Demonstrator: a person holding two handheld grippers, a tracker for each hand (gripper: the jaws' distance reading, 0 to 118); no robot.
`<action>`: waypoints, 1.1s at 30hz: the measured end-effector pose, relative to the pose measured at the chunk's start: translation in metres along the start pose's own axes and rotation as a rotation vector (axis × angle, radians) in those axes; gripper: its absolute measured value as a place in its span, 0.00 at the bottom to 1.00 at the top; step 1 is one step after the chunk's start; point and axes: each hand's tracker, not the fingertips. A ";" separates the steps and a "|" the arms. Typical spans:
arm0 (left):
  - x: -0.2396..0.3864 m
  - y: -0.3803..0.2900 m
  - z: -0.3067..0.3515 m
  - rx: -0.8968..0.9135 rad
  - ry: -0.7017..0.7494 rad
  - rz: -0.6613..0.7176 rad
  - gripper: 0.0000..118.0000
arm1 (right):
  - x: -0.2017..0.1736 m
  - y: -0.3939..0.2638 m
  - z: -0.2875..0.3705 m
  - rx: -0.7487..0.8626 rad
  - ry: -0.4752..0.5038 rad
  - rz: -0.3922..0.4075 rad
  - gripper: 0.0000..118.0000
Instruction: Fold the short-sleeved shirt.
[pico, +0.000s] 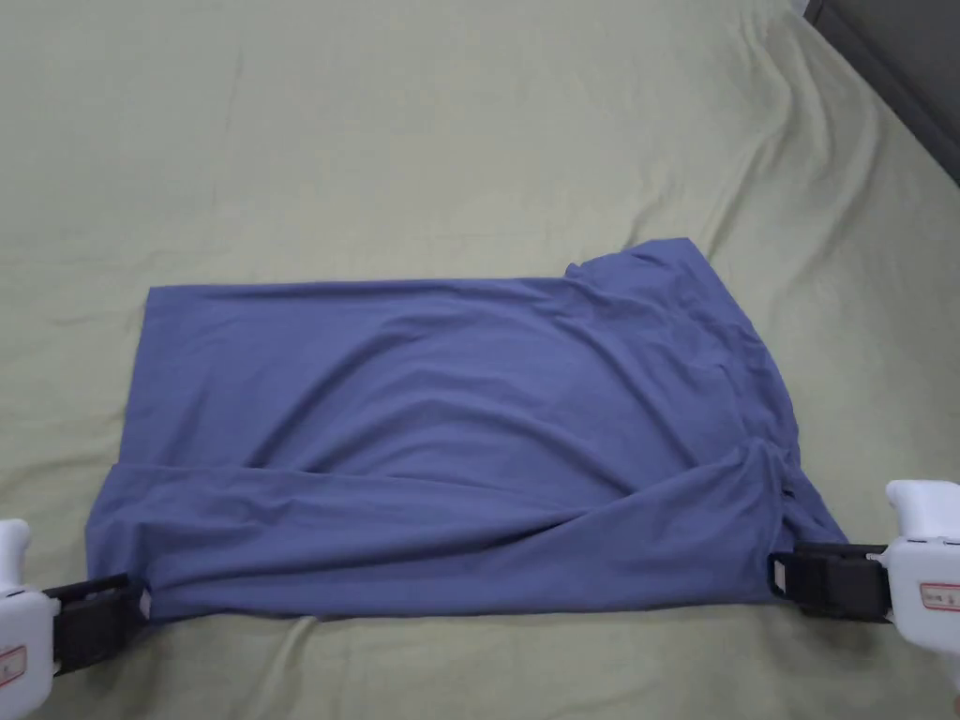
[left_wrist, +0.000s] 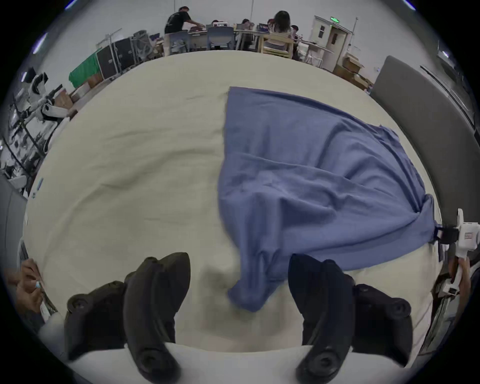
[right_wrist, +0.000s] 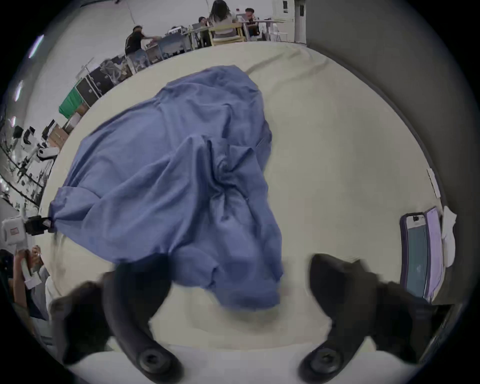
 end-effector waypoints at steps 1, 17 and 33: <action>-0.005 -0.003 0.009 0.007 -0.009 0.016 0.75 | -0.001 -0.001 0.009 0.009 0.018 -0.007 0.98; 0.012 -0.017 0.113 0.219 0.064 -0.025 0.00 | -0.082 -0.031 0.092 0.259 0.059 0.014 0.03; 0.031 0.281 -0.133 0.043 0.006 0.035 0.81 | -0.091 0.033 0.042 0.218 0.059 0.042 0.03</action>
